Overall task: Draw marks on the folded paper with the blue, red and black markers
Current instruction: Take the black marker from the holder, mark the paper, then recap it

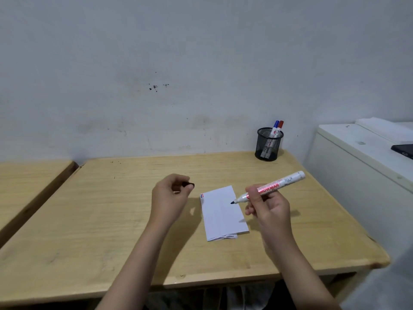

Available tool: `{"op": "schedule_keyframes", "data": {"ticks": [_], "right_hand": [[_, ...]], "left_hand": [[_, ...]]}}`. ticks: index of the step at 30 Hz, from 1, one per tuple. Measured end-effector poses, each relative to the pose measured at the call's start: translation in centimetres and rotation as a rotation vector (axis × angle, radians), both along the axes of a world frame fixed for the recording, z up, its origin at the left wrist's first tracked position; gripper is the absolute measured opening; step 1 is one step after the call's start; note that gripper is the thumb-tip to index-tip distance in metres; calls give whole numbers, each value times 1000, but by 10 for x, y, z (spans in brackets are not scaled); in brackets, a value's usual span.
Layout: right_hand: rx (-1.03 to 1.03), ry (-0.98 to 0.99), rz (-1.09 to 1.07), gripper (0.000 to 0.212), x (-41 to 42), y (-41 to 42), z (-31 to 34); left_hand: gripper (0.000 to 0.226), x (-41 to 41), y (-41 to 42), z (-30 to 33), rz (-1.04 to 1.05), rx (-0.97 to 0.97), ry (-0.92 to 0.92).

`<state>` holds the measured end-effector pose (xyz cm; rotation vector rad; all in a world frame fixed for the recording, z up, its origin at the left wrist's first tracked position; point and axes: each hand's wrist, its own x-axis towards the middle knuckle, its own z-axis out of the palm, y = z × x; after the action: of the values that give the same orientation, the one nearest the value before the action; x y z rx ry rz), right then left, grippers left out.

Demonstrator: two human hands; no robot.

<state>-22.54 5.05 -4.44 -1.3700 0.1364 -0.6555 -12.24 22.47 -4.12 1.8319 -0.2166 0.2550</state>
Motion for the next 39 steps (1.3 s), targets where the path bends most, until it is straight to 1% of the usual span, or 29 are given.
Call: {"op": "schedule_keyframes", "data": {"ticks": [2,4,6,7,10,13,15,16,18,20,22,24,25,28,30,32,35,37,39], "right_hand": [[-17,24,7,21,-2,2,-8],[-18,39,19,20,-4,5,-14],[-28,48,29,11,-3,6,-18],[-32,52,36,8,-2,7,-18],[-32,64,48,10,3,9,-18],[-52,72,54,12,11,8,-14],[-61,83,64,14,19,9,-9],[-59,88,65,14,23,9,-7],[-54,112,57,16,35,10,-2],[-17,147,57,17,50,10,0],[4,200,55,18,67,9,0],[-38,255,67,17,84,8,-3],[-61,276,83,17,92,9,-5],[-86,338,150,19,108,13,-16],[-110,361,172,26,113,16,-22],[-165,368,159,32,116,19,-25],[-274,359,102,32,115,20,-30],[-289,342,77,31,114,19,-34],[-259,341,59,31,115,19,-36]], "left_hand": [[13,24,-1,-6,15,111,64],[13,42,-2,-16,-6,246,111],[12,53,-4,-25,-37,352,112],[13,57,-4,-29,-48,371,100],[18,62,-4,-36,-52,355,72],[35,59,0,-41,-51,299,97],[46,55,2,-43,-52,227,116],[48,53,2,-43,-39,183,121],[42,48,2,-42,9,108,112],[30,43,2,-43,59,98,54],[17,36,2,-45,55,117,-13],[10,28,0,-47,-14,165,-71],[9,24,-1,-48,-66,218,-104],[14,22,-3,-51,-208,402,-186],[21,24,-3,-53,-242,473,-180],[23,25,-3,-53,-256,501,-166],[24,24,-3,-50,-267,501,-162],[25,23,-2,-48,-267,496,-155],[25,22,-1,-48,-263,493,-148]]}}
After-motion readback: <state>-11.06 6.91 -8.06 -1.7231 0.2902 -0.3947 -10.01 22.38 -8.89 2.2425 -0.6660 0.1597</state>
